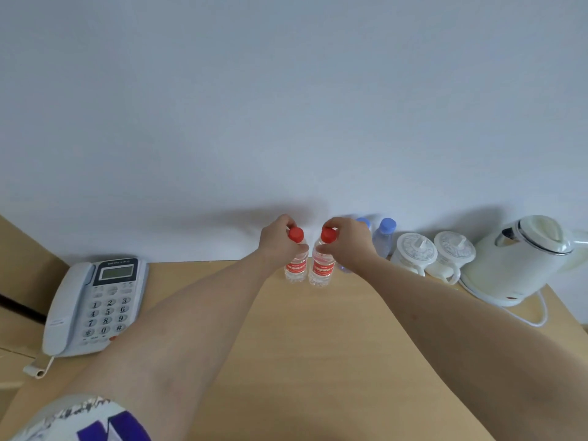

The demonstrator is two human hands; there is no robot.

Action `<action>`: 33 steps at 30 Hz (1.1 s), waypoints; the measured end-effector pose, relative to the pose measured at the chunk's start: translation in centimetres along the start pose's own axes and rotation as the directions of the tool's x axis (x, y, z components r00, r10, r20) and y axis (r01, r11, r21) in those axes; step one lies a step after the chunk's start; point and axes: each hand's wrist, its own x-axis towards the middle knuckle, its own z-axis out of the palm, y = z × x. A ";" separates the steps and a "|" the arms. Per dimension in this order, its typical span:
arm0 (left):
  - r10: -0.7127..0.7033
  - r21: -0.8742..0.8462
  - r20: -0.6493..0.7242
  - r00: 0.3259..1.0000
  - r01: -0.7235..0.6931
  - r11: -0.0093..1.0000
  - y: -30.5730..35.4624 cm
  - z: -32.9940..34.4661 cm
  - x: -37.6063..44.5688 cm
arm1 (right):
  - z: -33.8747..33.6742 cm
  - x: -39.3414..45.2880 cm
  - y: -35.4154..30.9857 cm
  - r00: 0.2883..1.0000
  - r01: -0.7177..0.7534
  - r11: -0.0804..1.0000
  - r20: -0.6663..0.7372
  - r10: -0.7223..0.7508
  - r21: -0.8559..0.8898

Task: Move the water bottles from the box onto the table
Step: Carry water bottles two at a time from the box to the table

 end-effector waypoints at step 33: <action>0.195 0.199 -0.066 0.979 -0.178 0.964 3.5 -0.1 1.9 | -2.1 1.2 -1.2 0.993 -0.032 0.997 -0.115 0.024 -0.069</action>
